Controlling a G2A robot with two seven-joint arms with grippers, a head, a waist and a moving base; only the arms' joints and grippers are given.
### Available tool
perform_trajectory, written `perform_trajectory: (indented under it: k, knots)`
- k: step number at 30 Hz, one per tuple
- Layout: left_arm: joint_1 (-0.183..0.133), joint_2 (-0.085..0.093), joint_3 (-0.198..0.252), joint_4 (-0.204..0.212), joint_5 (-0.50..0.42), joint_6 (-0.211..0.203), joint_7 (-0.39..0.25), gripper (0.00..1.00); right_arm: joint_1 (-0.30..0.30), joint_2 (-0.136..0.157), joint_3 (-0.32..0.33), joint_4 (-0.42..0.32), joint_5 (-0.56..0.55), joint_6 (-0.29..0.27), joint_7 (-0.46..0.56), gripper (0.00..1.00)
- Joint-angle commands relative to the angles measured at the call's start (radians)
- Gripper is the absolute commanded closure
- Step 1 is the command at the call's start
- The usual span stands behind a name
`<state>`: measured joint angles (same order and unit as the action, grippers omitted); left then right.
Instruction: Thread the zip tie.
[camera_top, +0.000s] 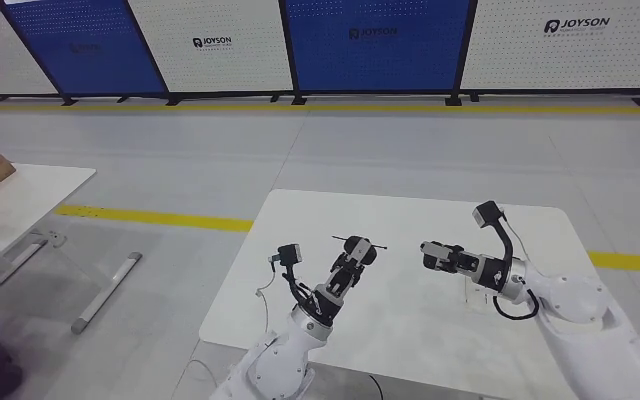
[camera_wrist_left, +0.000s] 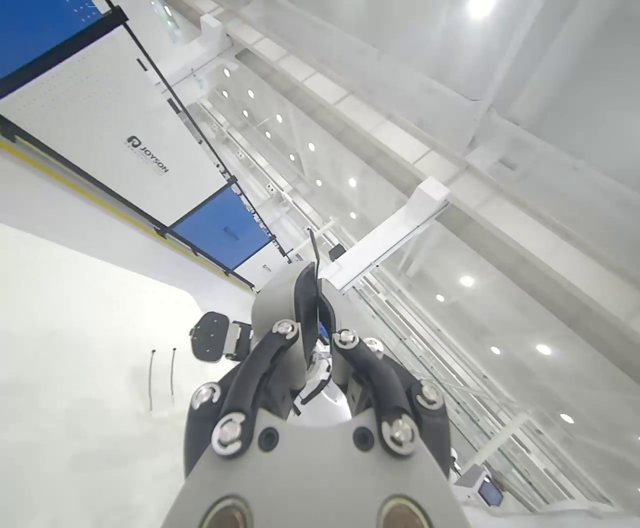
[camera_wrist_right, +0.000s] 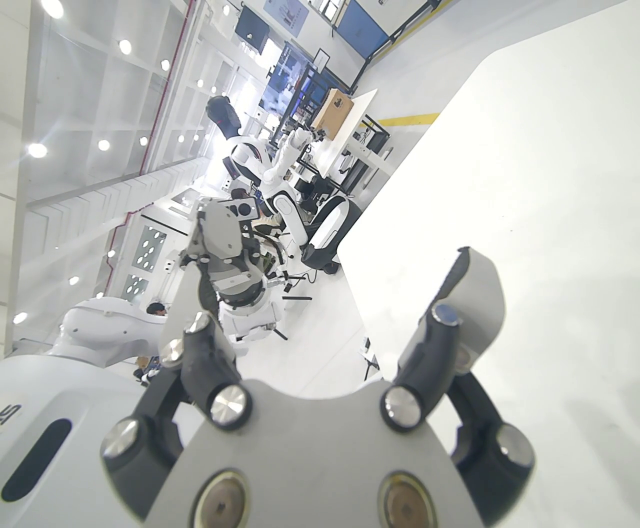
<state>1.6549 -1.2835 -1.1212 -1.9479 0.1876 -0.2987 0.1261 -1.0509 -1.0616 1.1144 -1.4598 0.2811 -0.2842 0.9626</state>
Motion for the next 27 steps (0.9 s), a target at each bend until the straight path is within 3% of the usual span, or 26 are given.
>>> perform_trajectory:
  k: [1,5,13,17,23,27]
  knots:
    - [-0.012,-0.002,0.011,0.039,-0.027,0.018,-0.023,1.0,0.0,0.0,0.0,0.0,0.0,0.0,0.0,0.0]
    - [-0.036,-0.005,0.025,0.098,-0.089,0.037,-0.054,1.0,0.0,0.0,0.0,0.0,0.0,0.0,0.0,0.0]
    - [-0.036,-0.005,0.025,0.098,-0.089,0.037,-0.054,1.0,-0.001,0.0,-0.001,-0.003,-0.003,0.0,-0.003,0.0]
    - [-0.036,-0.005,0.025,0.098,-0.089,0.037,-0.054,1.0,-0.006,0.009,0.013,-0.053,-0.081,0.002,0.026,0.0]
    - [-0.036,-0.005,0.025,0.098,-0.089,0.037,-0.054,1.0,0.004,0.037,0.082,-0.086,-0.265,0.091,0.1,0.0]
    - [-0.036,-0.005,0.025,0.098,-0.089,0.037,-0.054,1.0,-0.009,0.064,0.154,-0.147,-0.408,0.165,0.169,0.0]
